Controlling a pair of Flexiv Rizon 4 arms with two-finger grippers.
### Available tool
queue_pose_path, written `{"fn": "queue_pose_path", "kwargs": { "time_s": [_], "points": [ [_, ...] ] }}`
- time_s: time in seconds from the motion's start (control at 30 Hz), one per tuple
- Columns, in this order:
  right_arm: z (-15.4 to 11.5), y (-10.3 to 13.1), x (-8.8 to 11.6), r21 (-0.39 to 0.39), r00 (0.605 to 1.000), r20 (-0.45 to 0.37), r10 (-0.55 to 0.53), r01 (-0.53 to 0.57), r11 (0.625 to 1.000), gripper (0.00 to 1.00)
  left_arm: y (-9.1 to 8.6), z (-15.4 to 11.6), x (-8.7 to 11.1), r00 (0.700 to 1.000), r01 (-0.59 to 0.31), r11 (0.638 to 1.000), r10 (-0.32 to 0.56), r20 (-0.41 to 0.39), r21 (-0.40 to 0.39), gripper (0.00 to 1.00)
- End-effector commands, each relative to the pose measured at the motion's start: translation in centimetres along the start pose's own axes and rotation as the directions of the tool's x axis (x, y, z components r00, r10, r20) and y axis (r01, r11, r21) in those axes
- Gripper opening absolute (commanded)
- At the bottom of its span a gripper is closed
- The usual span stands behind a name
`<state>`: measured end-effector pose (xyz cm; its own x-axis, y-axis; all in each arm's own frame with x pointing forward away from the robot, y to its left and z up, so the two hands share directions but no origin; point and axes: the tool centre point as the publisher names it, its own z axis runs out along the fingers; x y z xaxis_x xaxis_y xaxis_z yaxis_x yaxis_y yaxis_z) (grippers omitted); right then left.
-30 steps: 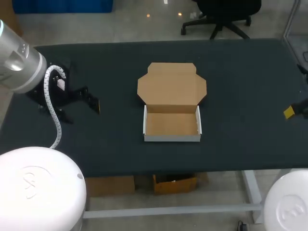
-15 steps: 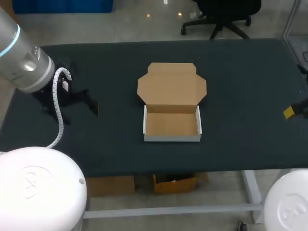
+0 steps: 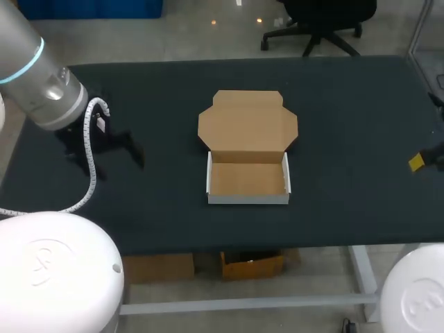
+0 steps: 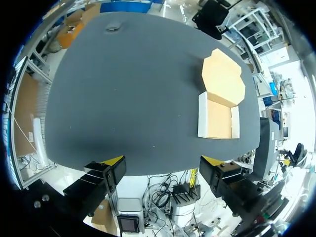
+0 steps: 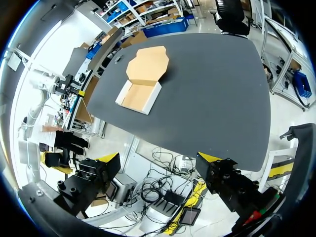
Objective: Assemble the packaging by folding the flat box into shape, placing the metal phone stand inside, and closing the box properly
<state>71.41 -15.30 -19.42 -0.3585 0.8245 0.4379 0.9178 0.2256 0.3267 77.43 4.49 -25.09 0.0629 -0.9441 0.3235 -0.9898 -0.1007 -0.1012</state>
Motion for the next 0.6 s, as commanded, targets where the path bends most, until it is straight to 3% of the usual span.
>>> {"fn": "queue_pose_path", "kwargs": {
  "time_s": [0.03, 0.6],
  "points": [
    [-0.2, 0.0, 0.1, 0.002, 1.000, -0.002, 0.000, 0.000, 1.000, 1.00, -1.1, 1.4, -0.7, 1.000, -0.010, 1.000, 0.011, 0.014, -0.017, 1.00],
    [-0.2, 0.0, 0.1, 0.002, 1.000, -0.002, 0.000, 0.000, 1.000, 1.00, -3.7, 5.3, -3.8, 0.996, -0.043, 0.995, 0.051, 0.079, -0.092, 1.00]
  ]
}}
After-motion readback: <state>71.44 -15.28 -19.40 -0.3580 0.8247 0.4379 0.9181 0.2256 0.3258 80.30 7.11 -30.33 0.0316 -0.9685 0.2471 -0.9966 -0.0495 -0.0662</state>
